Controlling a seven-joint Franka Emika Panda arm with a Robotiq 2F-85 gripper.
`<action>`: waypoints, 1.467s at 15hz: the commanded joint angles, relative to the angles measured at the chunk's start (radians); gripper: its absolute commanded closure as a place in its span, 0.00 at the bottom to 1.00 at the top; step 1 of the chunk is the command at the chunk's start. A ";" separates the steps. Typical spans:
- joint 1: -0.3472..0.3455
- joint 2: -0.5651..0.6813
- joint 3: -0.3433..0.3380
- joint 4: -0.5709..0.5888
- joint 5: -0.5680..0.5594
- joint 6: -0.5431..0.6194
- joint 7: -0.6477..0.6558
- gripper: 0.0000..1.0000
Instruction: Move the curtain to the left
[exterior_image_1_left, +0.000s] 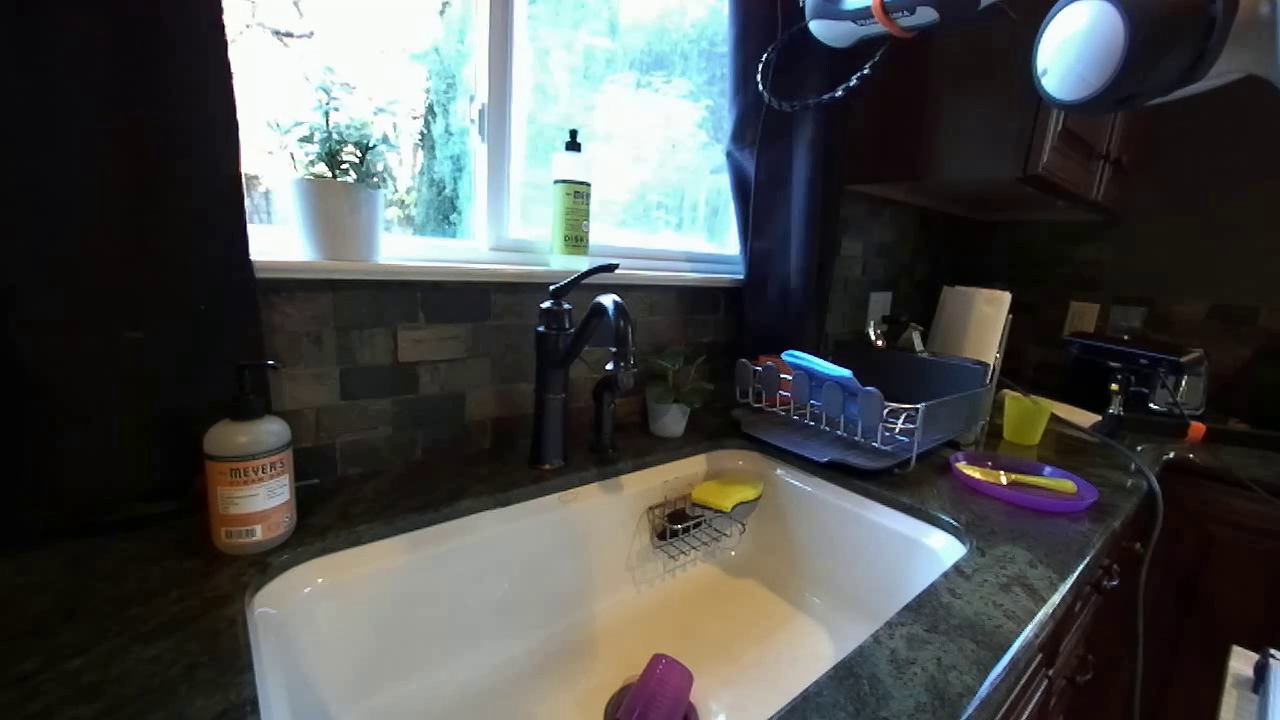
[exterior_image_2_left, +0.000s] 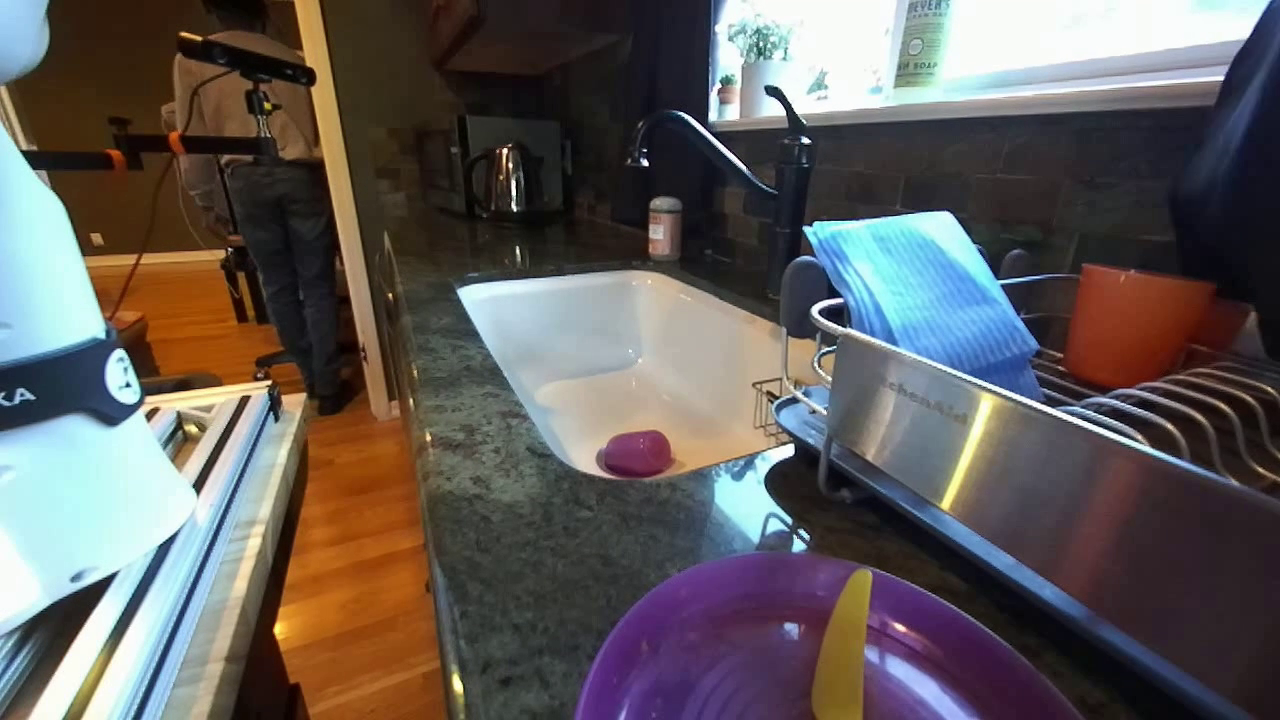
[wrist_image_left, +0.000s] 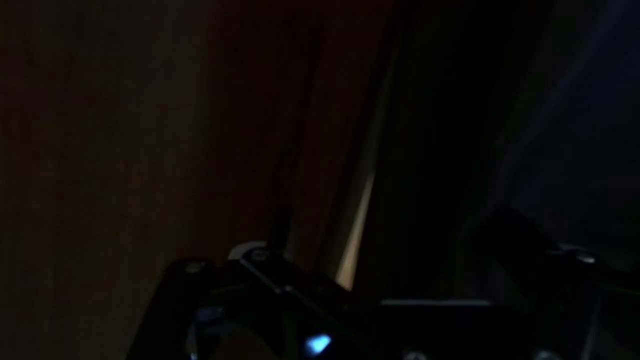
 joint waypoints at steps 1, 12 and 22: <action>-0.035 0.020 -0.050 0.034 -0.004 -0.119 0.082 0.00; 0.139 0.035 -0.109 0.143 -0.179 -0.068 0.116 0.00; 0.106 0.066 0.023 0.089 -0.070 0.090 0.065 0.00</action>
